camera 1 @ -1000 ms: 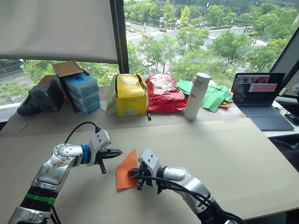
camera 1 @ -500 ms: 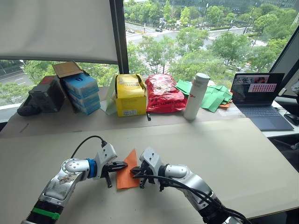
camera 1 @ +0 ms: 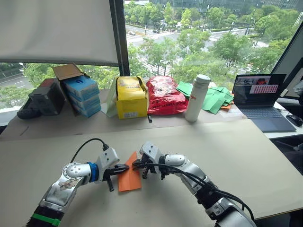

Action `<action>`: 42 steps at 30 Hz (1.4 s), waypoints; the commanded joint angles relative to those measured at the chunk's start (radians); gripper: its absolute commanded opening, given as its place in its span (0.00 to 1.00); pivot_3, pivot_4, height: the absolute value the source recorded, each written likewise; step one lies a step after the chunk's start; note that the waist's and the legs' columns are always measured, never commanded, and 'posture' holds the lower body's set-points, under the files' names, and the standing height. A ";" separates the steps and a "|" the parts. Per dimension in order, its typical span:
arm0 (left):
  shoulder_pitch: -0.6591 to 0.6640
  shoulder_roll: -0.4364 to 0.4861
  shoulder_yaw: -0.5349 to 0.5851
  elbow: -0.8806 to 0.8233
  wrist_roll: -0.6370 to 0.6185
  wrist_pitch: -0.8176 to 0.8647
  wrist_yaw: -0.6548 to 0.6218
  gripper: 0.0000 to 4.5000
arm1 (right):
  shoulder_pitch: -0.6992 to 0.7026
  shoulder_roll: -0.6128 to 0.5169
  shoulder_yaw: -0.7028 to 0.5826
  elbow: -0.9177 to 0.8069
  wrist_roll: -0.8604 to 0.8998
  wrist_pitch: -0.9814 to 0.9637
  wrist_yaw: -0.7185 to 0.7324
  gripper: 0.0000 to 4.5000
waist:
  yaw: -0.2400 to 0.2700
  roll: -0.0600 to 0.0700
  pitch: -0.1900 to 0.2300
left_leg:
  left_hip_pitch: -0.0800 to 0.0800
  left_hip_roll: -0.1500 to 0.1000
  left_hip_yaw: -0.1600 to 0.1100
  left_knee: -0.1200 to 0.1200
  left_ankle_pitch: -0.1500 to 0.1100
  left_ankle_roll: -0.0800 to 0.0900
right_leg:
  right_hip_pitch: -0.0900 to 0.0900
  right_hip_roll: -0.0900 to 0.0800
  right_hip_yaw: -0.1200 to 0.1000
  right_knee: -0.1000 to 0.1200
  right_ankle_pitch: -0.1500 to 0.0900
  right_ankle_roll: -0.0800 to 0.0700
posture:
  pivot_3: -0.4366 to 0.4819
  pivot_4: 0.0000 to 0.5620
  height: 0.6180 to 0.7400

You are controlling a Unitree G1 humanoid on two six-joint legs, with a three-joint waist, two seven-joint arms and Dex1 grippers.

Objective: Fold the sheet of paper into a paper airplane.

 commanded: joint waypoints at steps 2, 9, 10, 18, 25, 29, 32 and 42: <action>0.038 0.009 -0.031 0.005 0.028 0.018 0.000 0.01 | -0.032 0.012 -0.026 0.119 -0.042 -0.023 -0.016 0.00 | 0.000 0.000 0.000 | 0.000 0.000 0.000 0.000 0.000 0.000 | 0.000 0.000 0.000 0.000 0.000 0.000 | 0.48 0.27 1.00; 0.050 0.010 -0.029 -0.012 0.026 0.025 0.005 0.01 | -0.119 0.061 -0.070 0.288 -0.066 -0.095 -0.023 0.00 | -0.002 0.001 0.000 | 0.001 0.000 0.000 0.000 0.000 0.000 | 0.000 0.000 0.000 0.001 0.000 0.000 | 0.48 0.27 1.00; 0.053 0.011 -0.028 -0.015 0.026 0.027 0.006 0.01 | -0.129 0.068 -0.074 0.307 -0.068 -0.105 -0.022 0.00 | -0.002 0.001 0.000 | 0.001 0.000 0.000 0.000 0.000 0.000 | 0.000 0.000 0.000 0.001 0.000 0.000 | 0.48 0.27 1.00; 0.066 0.013 -0.016 -0.029 0.021 0.036 0.017 0.01 | -0.134 0.084 -0.086 0.344 -0.079 -0.173 0.011 0.00 | -0.004 0.002 0.000 | 0.001 0.000 0.000 0.000 0.000 0.000 | 0.000 0.000 0.000 0.001 0.000 0.000 | 0.48 0.27 1.00; 0.072 0.016 -0.009 -0.040 0.018 0.045 0.021 0.01 | 0.000 0.039 -0.055 0.129 -0.067 -0.150 0.114 0.00 | -0.003 0.002 0.001 | 0.000 0.000 0.000 -0.002 -0.002 0.001 | -0.001 0.000 0.001 0.000 0.000 0.000 | 0.48 0.27 1.00; 0.076 0.018 -0.007 -0.045 0.017 0.049 0.019 0.01 | 0.070 0.009 -0.036 0.043 -0.077 -0.107 0.135 0.00 | -0.003 0.003 0.001 | -0.001 0.000 0.000 -0.002 -0.002 0.001 | -0.001 0.000 0.000 -0.001 0.000 0.000 | 0.48 0.27 1.00; 0.075 0.019 -0.007 -0.043 0.018 0.050 0.017 0.01 | 0.110 -0.014 -0.016 -0.021 -0.078 -0.068 0.158 0.00 | -0.003 0.003 0.000 | -0.001 0.000 0.000 -0.002 -0.002 0.001 | -0.001 0.000 0.000 -0.001 0.000 0.000 | 0.48 0.27 1.00; 0.070 0.018 -0.012 -0.040 0.018 0.051 0.013 0.01 | 0.179 -0.093 0.049 -0.164 -0.091 0.038 0.206 0.00 | -0.001 0.003 0.000 | -0.001 0.000 0.000 -0.002 -0.002 0.001 | 0.000 0.000 0.000 -0.002 0.000 0.000 | 0.48 0.27 1.00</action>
